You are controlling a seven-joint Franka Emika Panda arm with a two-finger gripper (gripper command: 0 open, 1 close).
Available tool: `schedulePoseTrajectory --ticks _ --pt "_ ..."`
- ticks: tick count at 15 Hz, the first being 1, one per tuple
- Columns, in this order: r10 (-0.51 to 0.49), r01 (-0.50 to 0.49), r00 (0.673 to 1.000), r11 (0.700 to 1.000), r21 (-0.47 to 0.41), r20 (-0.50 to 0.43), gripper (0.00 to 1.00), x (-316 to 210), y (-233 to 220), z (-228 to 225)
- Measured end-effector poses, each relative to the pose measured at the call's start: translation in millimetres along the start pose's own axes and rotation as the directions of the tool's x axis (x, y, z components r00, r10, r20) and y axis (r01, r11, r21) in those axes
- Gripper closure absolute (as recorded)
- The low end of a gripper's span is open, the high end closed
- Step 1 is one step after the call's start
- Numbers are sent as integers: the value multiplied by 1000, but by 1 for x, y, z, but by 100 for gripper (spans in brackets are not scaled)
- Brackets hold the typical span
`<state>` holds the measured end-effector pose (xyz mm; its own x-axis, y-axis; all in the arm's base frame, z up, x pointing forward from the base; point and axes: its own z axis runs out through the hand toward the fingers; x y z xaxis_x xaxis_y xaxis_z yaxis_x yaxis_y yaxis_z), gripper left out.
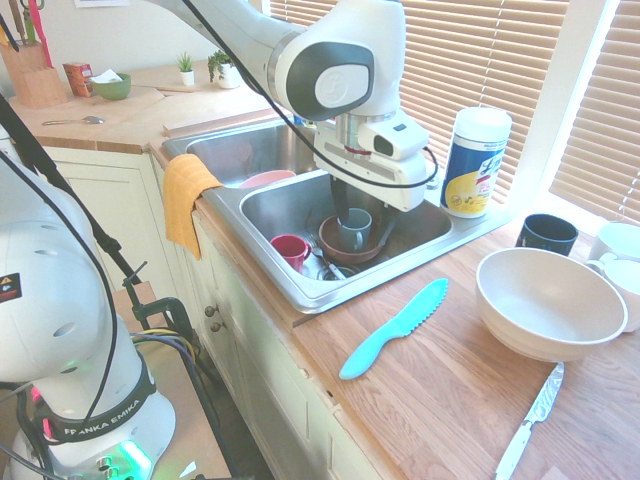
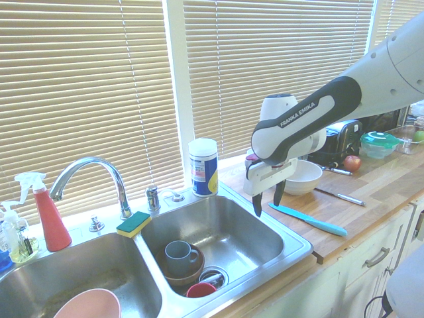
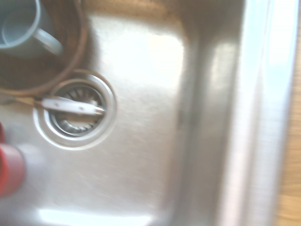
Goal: Put the knife into the sink
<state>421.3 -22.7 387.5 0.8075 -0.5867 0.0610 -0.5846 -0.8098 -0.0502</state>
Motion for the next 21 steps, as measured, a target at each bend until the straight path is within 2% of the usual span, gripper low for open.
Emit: schedulePoseTrajectory --ticks 5,8,14,19,20,21 --pt "-158 158 987 987 -7 -11 0 16 87 2" --pt "-175 174 984 984 -27 -21 0 18 125 9" --pt "-149 149 989 988 -27 -4 0 17 156 42" --pt "-153 154 988 987 -44 17 0 23 160 71" --pt "-154 155 988 987 -45 14 100 24 160 71" --pt "-155 156 988 987 -45 14 100 24 160 71"
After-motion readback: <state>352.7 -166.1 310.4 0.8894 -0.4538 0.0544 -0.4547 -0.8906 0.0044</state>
